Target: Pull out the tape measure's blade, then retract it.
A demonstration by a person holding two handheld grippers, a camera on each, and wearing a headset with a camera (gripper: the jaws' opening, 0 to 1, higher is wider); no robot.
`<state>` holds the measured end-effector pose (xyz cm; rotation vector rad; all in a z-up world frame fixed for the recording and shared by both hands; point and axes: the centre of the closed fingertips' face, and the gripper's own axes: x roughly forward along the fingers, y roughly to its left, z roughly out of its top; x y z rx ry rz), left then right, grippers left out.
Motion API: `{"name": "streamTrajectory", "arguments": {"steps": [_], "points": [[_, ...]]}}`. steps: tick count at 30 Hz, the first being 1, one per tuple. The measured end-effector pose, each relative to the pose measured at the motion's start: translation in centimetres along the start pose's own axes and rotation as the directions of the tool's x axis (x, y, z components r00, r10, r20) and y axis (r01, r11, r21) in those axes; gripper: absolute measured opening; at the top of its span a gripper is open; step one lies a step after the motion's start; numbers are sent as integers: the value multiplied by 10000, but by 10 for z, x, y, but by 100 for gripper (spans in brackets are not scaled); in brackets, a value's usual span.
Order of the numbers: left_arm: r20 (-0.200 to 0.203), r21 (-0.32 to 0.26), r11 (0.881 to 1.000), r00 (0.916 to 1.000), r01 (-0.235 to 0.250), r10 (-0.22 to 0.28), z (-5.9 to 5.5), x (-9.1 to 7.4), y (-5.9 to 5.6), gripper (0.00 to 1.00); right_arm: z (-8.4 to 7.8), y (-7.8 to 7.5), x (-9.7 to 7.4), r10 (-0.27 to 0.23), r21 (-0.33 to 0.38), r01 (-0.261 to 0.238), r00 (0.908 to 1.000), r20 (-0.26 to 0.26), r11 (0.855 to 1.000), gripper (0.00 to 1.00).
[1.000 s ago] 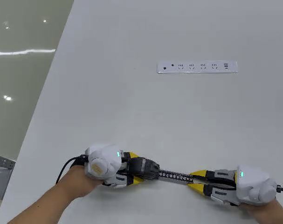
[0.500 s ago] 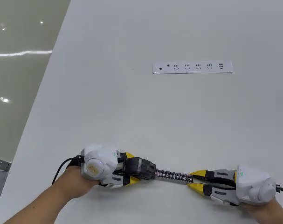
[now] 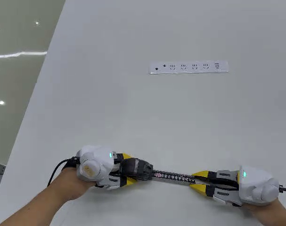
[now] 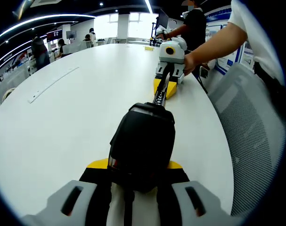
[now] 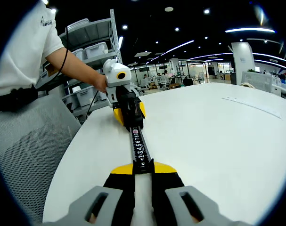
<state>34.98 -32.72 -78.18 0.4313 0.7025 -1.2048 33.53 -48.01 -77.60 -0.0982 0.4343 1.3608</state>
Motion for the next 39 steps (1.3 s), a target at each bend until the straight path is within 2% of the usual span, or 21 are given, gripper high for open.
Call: {"name": "streamTrajectory", "arguments": {"steps": [39], "points": [[-97,67,10000,10000,12,-12,0,1,0,33,-14,-6,-41,-384,373,381,9992,73,9986,10]]}}
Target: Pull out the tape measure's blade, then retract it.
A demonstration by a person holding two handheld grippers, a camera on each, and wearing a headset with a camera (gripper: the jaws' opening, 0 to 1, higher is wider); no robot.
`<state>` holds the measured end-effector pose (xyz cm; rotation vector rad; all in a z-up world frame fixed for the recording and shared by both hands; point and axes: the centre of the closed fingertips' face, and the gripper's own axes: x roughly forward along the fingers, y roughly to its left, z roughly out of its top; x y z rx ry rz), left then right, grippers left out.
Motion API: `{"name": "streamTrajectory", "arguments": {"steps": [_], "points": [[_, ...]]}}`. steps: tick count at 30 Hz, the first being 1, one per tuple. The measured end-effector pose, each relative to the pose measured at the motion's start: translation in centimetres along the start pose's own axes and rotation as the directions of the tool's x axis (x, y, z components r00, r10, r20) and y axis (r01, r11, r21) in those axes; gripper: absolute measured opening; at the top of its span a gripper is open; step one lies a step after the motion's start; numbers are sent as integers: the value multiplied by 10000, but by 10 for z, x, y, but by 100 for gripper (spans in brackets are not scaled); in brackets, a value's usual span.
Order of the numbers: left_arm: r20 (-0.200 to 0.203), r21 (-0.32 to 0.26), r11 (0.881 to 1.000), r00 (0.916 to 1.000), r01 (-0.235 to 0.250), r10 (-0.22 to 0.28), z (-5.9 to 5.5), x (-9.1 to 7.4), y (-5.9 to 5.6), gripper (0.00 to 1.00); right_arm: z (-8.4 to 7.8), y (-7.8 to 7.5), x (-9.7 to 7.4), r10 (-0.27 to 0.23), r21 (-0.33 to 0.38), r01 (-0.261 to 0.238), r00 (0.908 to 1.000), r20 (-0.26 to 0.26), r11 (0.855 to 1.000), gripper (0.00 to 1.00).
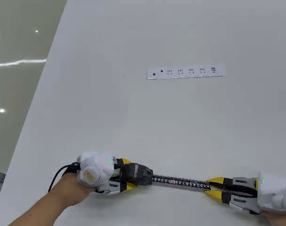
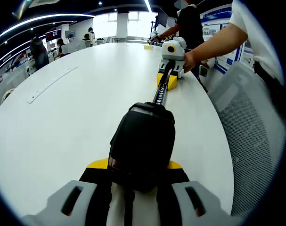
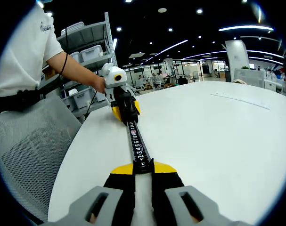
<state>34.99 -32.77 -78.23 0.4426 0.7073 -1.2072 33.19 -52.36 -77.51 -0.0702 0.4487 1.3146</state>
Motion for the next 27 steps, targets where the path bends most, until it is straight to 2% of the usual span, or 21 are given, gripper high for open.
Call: {"name": "streamTrajectory", "arguments": {"steps": [6,8,27], "points": [[-26,14,10000,10000,-2,2,0,0,0,33,-1,0,-2,-31,41,31,10000,3,10000,10],[-28,13,10000,10000,-3,3,0,-1,0,33,4,2,-3,-38,40,38,10000,8,10000,10],[-112,11,10000,9999,-23,23,0,0,0,33,-8,-3,-20,-138,225,136,9999,75,9997,9]]}}
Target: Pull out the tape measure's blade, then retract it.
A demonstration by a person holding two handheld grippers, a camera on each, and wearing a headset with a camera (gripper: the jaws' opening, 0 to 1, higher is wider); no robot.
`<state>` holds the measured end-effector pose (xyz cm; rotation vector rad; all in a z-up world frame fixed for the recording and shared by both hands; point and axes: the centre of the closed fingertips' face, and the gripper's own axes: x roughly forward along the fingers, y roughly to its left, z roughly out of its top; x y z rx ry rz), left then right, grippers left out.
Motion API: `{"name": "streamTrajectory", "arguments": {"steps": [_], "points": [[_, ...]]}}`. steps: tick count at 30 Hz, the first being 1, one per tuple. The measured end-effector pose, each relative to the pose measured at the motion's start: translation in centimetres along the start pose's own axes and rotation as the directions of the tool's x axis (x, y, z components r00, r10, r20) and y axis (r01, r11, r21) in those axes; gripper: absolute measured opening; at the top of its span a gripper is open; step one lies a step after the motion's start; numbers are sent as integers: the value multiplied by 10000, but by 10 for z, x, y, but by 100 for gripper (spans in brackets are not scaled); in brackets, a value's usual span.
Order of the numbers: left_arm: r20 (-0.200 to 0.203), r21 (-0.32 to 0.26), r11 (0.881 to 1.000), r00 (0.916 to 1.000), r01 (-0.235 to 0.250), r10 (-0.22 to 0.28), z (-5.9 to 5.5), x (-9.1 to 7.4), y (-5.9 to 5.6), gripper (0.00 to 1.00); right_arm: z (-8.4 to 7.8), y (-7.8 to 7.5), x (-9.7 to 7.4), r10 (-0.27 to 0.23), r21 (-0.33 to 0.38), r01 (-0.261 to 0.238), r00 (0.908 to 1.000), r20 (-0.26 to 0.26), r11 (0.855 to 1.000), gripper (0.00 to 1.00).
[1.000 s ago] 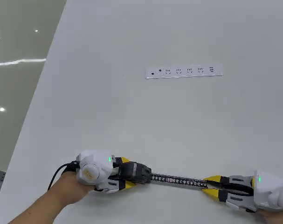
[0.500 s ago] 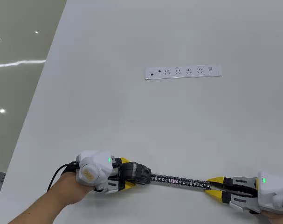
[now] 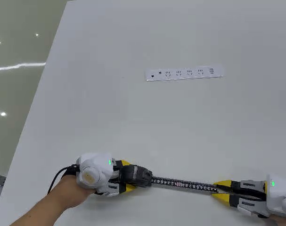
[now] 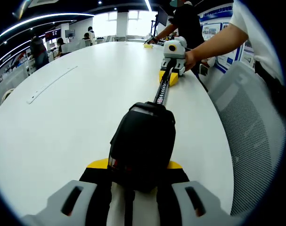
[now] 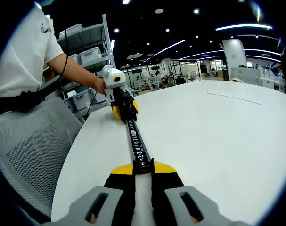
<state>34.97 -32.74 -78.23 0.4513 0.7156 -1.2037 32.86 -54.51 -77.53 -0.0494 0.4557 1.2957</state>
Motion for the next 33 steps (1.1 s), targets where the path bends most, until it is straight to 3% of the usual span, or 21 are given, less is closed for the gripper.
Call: {"name": "streamTrajectory", "arguments": {"steps": [33], "points": [[-155,1,10000,9999,-26,26,0,1,0,33,-8,-4,-32,-352,175,349,9993,131,9992,9]]}}
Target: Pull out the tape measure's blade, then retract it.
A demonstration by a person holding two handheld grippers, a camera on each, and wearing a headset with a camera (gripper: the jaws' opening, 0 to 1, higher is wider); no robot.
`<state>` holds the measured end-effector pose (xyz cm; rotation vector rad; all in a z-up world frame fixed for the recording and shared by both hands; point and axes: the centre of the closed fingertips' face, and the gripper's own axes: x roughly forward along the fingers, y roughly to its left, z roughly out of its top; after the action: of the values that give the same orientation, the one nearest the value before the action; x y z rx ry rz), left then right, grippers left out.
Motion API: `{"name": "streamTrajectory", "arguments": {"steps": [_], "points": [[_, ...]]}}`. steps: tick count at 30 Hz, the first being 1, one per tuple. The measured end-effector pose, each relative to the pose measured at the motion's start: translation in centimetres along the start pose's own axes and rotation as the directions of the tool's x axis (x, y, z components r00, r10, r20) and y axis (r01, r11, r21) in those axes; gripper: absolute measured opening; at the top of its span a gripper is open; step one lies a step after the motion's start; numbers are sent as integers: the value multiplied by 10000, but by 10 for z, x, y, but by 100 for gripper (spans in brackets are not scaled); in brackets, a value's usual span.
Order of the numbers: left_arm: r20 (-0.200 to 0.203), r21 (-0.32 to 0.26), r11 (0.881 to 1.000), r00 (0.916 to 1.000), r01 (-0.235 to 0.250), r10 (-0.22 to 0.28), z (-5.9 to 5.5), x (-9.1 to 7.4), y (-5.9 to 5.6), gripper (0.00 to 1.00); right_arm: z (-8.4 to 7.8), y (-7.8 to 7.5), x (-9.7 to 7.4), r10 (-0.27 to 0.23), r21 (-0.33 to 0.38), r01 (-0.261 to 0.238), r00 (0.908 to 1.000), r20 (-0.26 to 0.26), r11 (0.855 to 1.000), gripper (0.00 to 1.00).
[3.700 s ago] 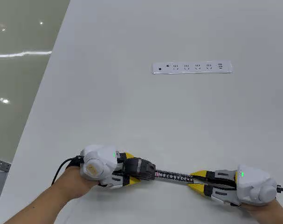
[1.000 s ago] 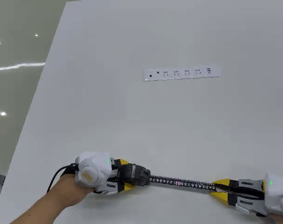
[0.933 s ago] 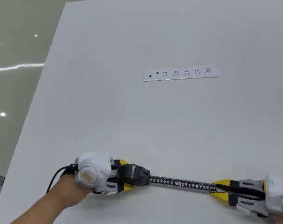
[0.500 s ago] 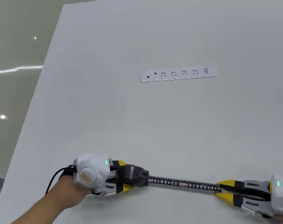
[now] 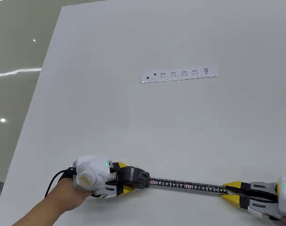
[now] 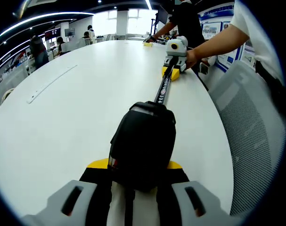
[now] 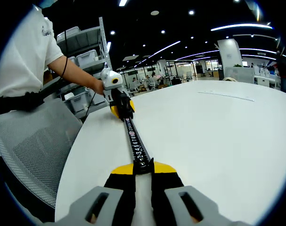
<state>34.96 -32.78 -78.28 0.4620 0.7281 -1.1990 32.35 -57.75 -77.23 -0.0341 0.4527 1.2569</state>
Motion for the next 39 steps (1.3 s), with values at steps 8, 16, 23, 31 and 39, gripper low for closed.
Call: {"name": "streamTrajectory", "arguments": {"steps": [8,16,23,31,39], "points": [[-32,0,10000,10000,-20,20,0,0,0,33,-1,0,-8,-108,40,107,9999,37,9999,9],[-62,-4,10000,10000,-27,27,0,0,0,32,-3,-2,-16,-238,179,235,9996,126,9996,9],[-96,-22,10000,9999,-30,30,0,0,0,32,-5,-2,-21,-293,177,291,9995,114,9994,9],[-110,-30,10000,9999,-40,39,1,0,0,32,-9,-4,-30,-373,292,369,9992,113,9989,9],[-111,-19,10000,9999,-30,29,2,1,0,32,-8,-2,-33,-481,309,478,9988,96,9984,9]]}}
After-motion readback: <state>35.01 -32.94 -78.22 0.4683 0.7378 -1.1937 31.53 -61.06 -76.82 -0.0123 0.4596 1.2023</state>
